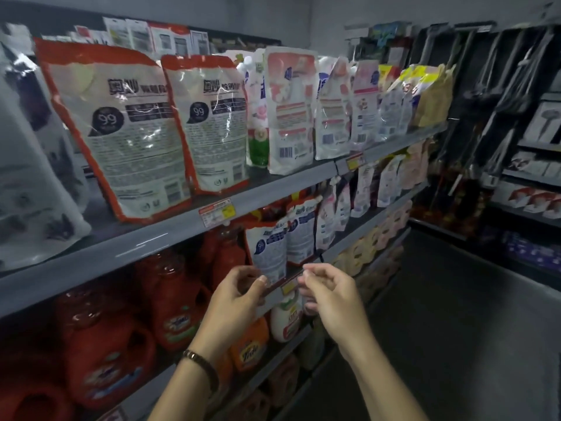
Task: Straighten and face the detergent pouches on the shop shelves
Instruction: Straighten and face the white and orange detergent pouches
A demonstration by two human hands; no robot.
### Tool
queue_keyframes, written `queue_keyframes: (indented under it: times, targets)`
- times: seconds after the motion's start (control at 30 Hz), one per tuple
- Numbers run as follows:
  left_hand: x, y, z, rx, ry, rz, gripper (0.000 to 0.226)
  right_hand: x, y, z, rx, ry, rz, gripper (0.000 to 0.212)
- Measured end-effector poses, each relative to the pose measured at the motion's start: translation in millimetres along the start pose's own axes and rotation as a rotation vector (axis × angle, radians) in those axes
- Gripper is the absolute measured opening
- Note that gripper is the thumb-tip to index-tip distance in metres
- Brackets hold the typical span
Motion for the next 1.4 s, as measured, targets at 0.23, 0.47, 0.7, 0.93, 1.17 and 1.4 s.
queue_keyframes:
  times: [0.23, 0.47, 0.7, 0.93, 1.17, 1.4]
  targets:
    - [51.3, -2.0, 40.9, -0.085, -0.163, 0.048, 0.037, -14.3, -5.4, 94.1, -0.030, 0.183, -0.059, 0.008]
    - [76.6, 8.3, 69.6, -0.135, -0.265, 0.011, 0.022, -7.9, -16.5, 163.0, -0.058, 0.280, -0.125, 0.005]
    - [83.5, 12.6, 112.2, -0.112, -0.274, 0.063, 0.059, 15.8, -24.6, 202.1, -0.124, 0.295, -0.227, 0.004]
    - [85.8, 16.1, 146.7, -0.075, -0.296, 0.136, 0.063, 34.2, -31.4, 234.9, -0.176, 0.313, -0.343, 0.010]
    - [92.9, 30.7, 167.9, -0.047, -0.289, 0.153, 0.074, 56.5, -43.8, 269.7, -0.373, 0.362, -0.480, 0.036]
    - [105.5, 37.5, 175.8, -0.075, -0.408, 0.248, 0.064, 63.4, -51.4, 303.0, -0.388, 0.521, -0.598, 0.056]
Point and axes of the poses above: each hand's wrist, its own z-axis towards the middle knuckle, its own x-axis out of the palm, y = z × x, the point moved 1 cm from there along z, towards the middle knuckle, and after that the axes turned 9 degrees about -y, right-handed, at the moved point
